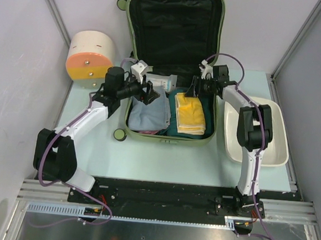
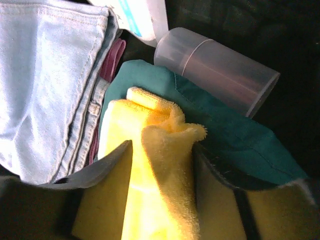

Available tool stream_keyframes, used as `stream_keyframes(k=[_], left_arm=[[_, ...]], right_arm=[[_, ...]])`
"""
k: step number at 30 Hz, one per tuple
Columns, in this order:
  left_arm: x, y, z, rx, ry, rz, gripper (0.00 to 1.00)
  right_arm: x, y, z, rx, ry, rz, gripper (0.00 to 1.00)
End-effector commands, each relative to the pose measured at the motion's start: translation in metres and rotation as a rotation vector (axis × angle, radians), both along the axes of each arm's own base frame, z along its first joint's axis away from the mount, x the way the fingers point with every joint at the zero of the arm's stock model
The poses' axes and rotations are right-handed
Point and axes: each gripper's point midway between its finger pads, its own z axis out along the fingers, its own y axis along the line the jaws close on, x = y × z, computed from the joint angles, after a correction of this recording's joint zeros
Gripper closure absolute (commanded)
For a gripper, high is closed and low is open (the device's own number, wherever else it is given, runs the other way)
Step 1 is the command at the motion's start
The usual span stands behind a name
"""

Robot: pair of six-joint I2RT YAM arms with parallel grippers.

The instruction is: Open, take out, and arrange the luggage

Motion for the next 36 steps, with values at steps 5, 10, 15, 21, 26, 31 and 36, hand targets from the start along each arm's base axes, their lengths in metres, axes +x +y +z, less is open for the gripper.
stream_keyframes(k=[5,10,15,21,26,31,36], left_arm=[[-0.006,0.008,0.029,-0.009,-0.083,0.020,0.16],[-0.008,0.007,0.032,-0.014,-0.089,0.012,0.16],[-0.009,0.006,0.037,-0.018,-0.110,-0.002,0.16],[-0.013,0.004,0.042,-0.016,-0.135,-0.028,0.16],[-0.015,0.001,0.047,-0.019,-0.153,-0.057,0.16],[-0.017,-0.003,0.048,-0.031,-0.152,-0.087,0.16],[-0.016,-0.008,0.044,-0.052,-0.127,-0.107,0.16]], right_arm=[[-0.002,0.001,0.033,0.077,-0.033,0.040,0.97],[-0.025,0.001,0.099,0.125,-0.180,0.111,1.00],[-0.058,-0.008,0.157,0.135,-0.349,0.161,1.00],[-0.092,-0.036,0.196,0.103,-0.472,0.182,1.00],[-0.135,-0.065,0.236,0.058,-0.558,0.152,1.00],[-0.178,-0.093,0.255,-0.029,-0.630,0.118,1.00],[-0.222,-0.127,0.256,-0.100,-0.621,0.034,1.00]])
